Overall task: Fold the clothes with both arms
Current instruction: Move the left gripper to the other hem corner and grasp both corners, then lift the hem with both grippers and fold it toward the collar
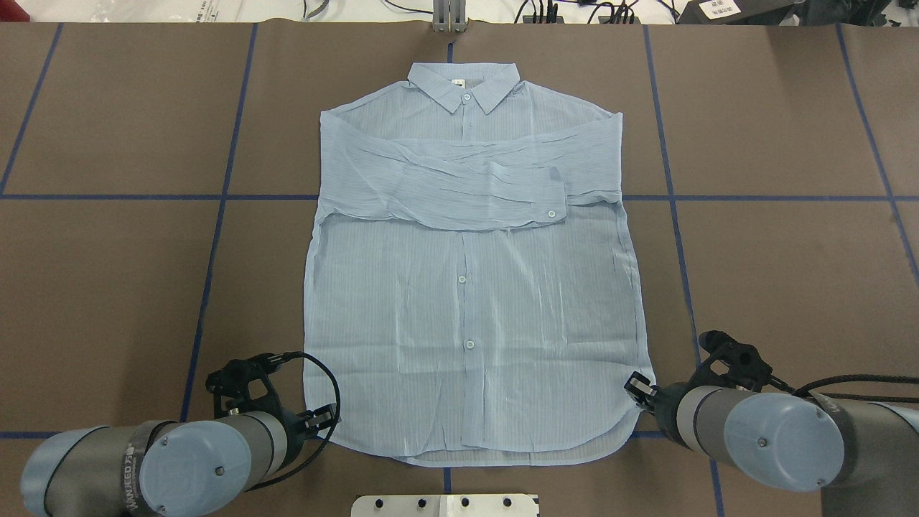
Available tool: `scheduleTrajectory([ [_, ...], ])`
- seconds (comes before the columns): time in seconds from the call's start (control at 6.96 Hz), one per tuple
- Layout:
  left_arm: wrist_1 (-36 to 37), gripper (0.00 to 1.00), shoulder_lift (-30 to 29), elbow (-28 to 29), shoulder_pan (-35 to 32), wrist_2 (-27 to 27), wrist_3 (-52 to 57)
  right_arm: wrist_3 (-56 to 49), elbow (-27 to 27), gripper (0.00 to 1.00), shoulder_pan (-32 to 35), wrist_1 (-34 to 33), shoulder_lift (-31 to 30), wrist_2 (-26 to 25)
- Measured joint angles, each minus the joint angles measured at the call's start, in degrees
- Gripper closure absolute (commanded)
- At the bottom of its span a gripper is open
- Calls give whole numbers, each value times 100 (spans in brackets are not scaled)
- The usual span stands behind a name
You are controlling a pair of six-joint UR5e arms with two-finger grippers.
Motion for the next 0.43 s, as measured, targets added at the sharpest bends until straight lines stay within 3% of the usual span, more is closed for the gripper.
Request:
scheduleTrajectory([
  [0.14, 0, 62, -18, 5, 72, -1, -63, 2, 1, 100, 1, 0, -3, 0],
  [0.29, 0, 85, -41, 6, 102, -2, -88, 6, 3, 100, 5, 0, -5, 0],
  [0.43, 0, 90, -58, 14, 113, -2, -96, 6, 3, 100, 8, 0, -8, 0],
])
